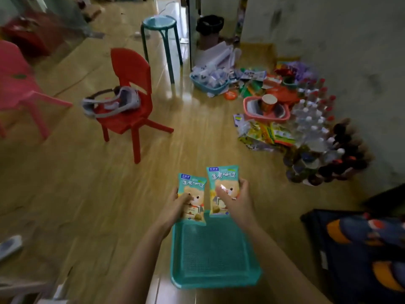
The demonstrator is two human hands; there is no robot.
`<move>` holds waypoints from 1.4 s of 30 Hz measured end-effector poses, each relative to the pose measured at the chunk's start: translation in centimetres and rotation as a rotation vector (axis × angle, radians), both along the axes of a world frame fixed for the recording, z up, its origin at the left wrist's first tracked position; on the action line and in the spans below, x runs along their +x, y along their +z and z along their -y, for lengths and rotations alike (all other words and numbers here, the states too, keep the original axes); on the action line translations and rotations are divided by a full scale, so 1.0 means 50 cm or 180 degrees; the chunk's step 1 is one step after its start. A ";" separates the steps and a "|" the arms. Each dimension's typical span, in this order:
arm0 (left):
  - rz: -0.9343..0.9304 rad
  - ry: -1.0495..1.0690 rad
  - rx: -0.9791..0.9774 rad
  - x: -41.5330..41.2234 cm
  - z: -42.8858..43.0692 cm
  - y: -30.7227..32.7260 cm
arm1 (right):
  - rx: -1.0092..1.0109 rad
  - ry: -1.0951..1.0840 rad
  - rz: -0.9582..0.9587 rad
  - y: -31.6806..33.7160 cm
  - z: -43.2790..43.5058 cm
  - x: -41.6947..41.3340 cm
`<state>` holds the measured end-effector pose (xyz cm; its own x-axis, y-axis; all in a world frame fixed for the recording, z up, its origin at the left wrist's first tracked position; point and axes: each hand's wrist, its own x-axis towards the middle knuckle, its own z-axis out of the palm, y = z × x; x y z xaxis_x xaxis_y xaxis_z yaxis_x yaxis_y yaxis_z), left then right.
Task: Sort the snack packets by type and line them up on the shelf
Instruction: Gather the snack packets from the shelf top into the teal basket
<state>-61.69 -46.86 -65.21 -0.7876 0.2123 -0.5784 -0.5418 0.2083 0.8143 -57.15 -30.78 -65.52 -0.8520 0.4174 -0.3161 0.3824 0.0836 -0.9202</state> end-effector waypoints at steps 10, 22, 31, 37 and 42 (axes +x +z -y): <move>0.0493 -0.0142 -0.0501 -0.027 0.038 -0.695 | -0.0259 0.0011 0.0540 -0.699 0.047 0.017; 0.0361 -0.0536 -0.1450 -0.029 0.012 -0.981 | 0.0051 0.0260 0.1309 -0.998 0.056 0.010; -0.0221 -0.0925 -0.2629 -0.004 -0.022 -0.976 | 0.1925 0.0886 0.1940 -0.988 0.094 -0.022; -0.0207 -0.1919 -0.2716 -0.033 -0.002 -0.795 | 0.2370 0.1627 0.2337 -0.783 0.039 -0.018; -0.0963 -0.1844 -0.2694 -0.049 0.017 -0.380 | 0.2278 0.1527 0.1896 -0.392 -0.032 0.011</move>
<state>-64.15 -47.70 -84.21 -0.8310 0.2211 -0.5105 0.0213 0.9296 0.3680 -56.59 -29.17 -85.13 -0.7653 0.3321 -0.5514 0.5403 0.7971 -0.2698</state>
